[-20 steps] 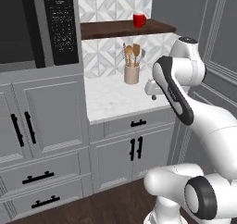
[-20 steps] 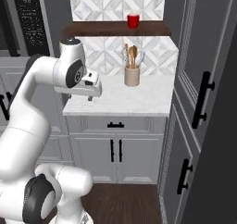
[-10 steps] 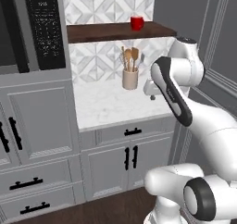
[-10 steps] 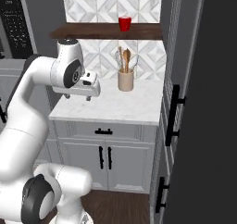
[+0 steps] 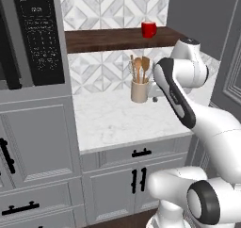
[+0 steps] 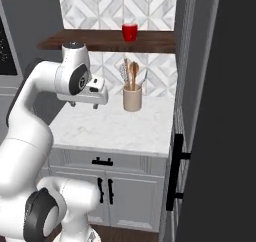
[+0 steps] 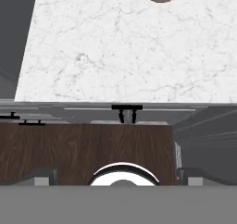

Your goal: Gather all objects into one cabinet and sort the glasses and bowls to opposite sides.

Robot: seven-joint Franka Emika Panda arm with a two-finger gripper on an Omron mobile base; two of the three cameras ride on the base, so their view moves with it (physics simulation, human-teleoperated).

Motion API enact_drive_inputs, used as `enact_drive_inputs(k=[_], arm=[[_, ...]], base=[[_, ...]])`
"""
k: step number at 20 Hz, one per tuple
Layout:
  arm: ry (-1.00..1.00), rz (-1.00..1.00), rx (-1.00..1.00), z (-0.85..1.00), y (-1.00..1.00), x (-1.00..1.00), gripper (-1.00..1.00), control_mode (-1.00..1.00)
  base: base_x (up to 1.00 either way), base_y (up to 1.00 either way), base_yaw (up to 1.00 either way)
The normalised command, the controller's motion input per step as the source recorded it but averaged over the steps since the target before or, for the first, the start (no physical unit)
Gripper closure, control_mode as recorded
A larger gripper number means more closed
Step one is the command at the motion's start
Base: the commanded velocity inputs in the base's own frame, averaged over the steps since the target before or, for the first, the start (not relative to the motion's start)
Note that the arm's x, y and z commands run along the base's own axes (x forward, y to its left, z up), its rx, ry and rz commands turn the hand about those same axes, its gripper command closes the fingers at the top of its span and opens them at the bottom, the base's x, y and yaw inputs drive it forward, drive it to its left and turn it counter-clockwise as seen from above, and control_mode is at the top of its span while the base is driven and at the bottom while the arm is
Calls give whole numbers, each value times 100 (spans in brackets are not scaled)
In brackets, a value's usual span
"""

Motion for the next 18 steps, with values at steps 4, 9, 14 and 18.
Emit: enact_drive_inputs(k=[4, 9, 14, 18], arm=[[0, 0, 0, 0, 0, 0, -100, 100], [0, 0, 0, 0, 0, 0, -100, 100], [0, 0, 0, 0, 0, 0, -100, 100], [0, 0, 0, 0, 0, 0, -100, 100]], base=[[55, -34, 10], [54, -33, 9], [28, -39, 6], [4, -14, 0]])
